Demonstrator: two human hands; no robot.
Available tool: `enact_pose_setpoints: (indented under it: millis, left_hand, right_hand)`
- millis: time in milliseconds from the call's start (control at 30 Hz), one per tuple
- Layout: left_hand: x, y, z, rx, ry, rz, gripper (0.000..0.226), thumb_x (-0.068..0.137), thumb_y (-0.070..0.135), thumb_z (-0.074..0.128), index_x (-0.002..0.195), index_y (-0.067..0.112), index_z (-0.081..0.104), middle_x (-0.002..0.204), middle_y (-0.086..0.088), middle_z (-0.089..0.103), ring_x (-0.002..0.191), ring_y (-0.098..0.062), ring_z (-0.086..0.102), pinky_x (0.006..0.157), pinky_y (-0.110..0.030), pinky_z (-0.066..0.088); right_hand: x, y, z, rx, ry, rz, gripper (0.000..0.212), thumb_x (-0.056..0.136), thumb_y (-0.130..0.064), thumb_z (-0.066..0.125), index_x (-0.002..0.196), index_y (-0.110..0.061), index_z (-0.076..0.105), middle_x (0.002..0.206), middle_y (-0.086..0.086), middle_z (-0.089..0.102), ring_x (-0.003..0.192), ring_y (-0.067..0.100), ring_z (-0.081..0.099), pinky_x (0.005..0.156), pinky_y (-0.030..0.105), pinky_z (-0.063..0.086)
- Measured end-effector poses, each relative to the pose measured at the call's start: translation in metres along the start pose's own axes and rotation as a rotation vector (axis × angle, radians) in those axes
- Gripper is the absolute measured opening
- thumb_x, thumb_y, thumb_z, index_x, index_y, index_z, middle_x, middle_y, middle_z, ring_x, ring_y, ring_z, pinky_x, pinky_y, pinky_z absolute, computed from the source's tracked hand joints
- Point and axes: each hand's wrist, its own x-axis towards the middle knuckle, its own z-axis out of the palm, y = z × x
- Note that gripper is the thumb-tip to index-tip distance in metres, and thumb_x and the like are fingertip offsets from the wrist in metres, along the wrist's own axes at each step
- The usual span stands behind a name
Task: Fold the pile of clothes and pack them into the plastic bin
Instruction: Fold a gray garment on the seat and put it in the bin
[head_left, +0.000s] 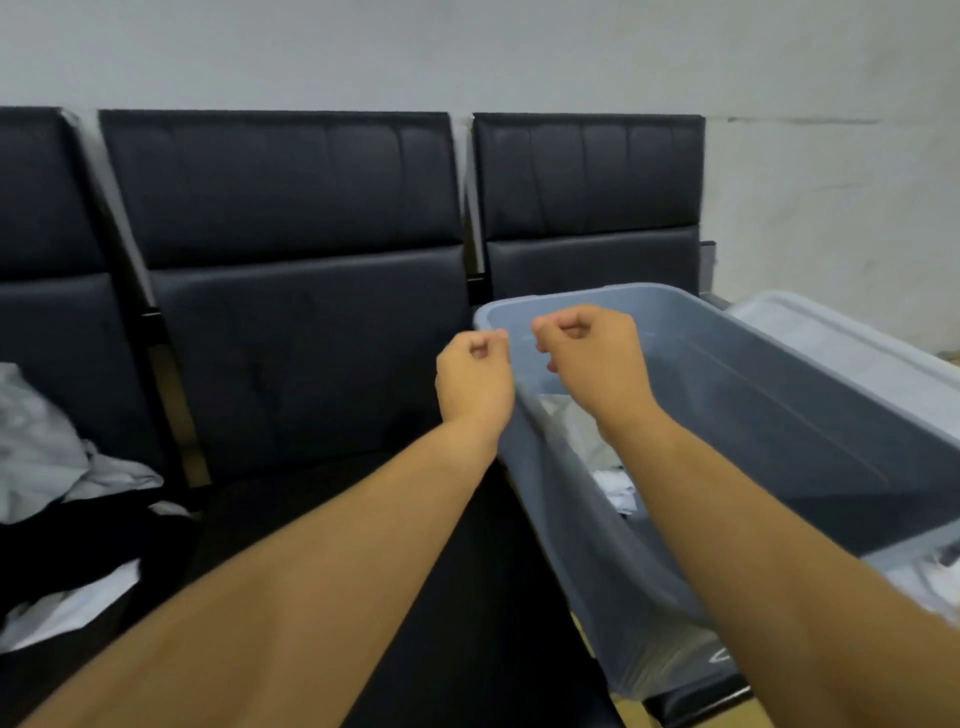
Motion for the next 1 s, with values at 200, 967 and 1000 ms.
enact_pose_setpoints:
  millis: [200,967,1000]
  left_hand:
    - [0.000,-0.041,-0.114,0.062,0.116,-0.057,0.014,0.101,0.033,0.057,0.102,0.024,0.067,0.093,0.004,0.068,0.085,-0.012,0.064,0.069,-0.024,0.050]
    - [0.120,-0.158,-0.507,0.956,0.574,-0.105,0.054,0.083,0.051,0.075,0.117,0.014,0.054,0.119,-0.007,0.052,0.109,-0.028,0.054,0.078,-0.040,0.049]
    - [0.125,-0.163,-0.506,1.096,0.582,-0.022,0.057,0.081,0.054,0.075,0.115,0.013,0.055,0.117,-0.008,0.051,0.108,-0.027,0.052,0.081,-0.039,0.048]
  right_hand:
    - [-0.077,-0.013,0.089,0.157,-0.169,0.046,0.012,0.096,-0.029,0.065,0.088,-0.026,0.074,0.077,-0.007,0.073,0.070,0.009,0.064,0.067,0.027,0.051]
    - [-0.181,-0.051,0.373,-0.103,-0.708,0.016,0.016,0.101,-0.029,0.058,0.097,-0.027,0.074,0.080,-0.007,0.073,0.072,0.009,0.068,0.071,0.025,0.055]
    - [-0.180,-0.049,0.374,-0.117,-0.711,0.013,0.016,0.100,-0.030,0.058,0.095,-0.029,0.073,0.080,-0.008,0.073,0.072,0.011,0.068,0.072,0.028,0.057]
